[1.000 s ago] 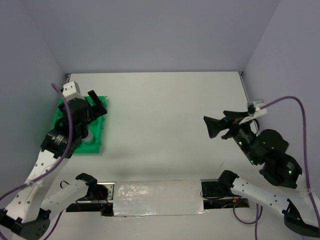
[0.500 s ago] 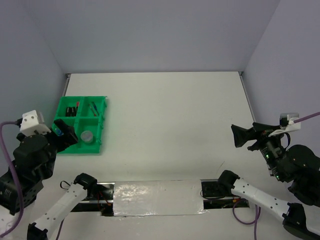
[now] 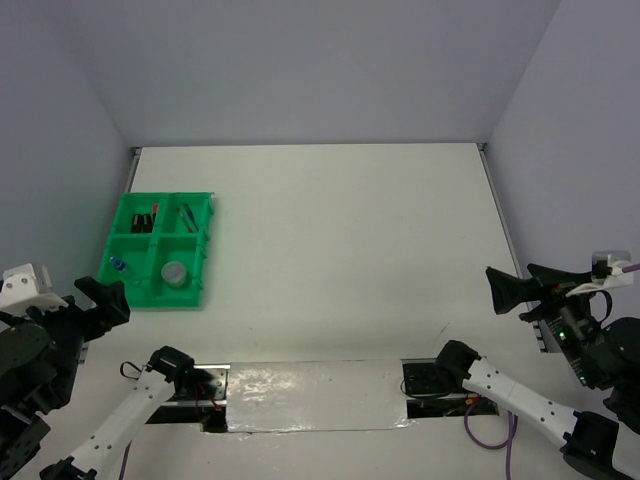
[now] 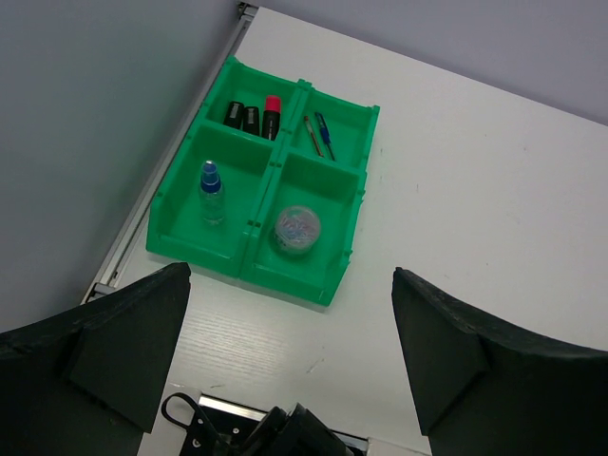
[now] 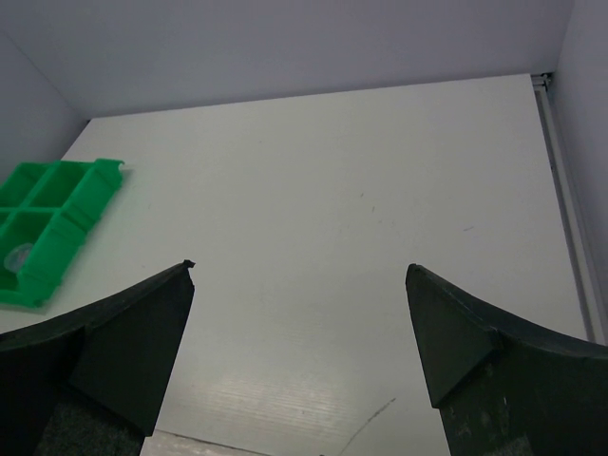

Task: Sort the stationery into containers
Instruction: Reset both arms

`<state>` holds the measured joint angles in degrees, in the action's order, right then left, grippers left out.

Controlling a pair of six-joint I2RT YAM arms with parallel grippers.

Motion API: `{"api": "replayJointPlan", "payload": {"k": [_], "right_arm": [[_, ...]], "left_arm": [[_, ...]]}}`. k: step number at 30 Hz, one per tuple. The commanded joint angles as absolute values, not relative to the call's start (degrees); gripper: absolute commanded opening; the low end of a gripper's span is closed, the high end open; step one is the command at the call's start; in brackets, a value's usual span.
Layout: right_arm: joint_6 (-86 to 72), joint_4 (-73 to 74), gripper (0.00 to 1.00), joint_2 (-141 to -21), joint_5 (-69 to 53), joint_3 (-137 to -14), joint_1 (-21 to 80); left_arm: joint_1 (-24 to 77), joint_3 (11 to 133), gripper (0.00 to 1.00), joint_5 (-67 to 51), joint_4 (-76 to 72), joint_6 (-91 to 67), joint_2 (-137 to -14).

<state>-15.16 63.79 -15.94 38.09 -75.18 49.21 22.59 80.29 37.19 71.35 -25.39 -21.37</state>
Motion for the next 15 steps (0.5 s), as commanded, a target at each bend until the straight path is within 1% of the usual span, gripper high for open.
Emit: {"api": "replayJointPlan", "payload": {"k": [1, 15], "right_arm": [[-15.4, 64.6, 1.00, -15.2, 39.8, -76.6, 49.0], [-13.2, 60.9, 1.00, -17.3, 39.1, -75.1, 48.9]], "left_arm": [[22.7, 80.7, 0.99, 36.9, 71.0, -23.9, -20.8], [22.8, 79.5, 0.99, 38.3, 70.0, -23.6, -20.7]]}}
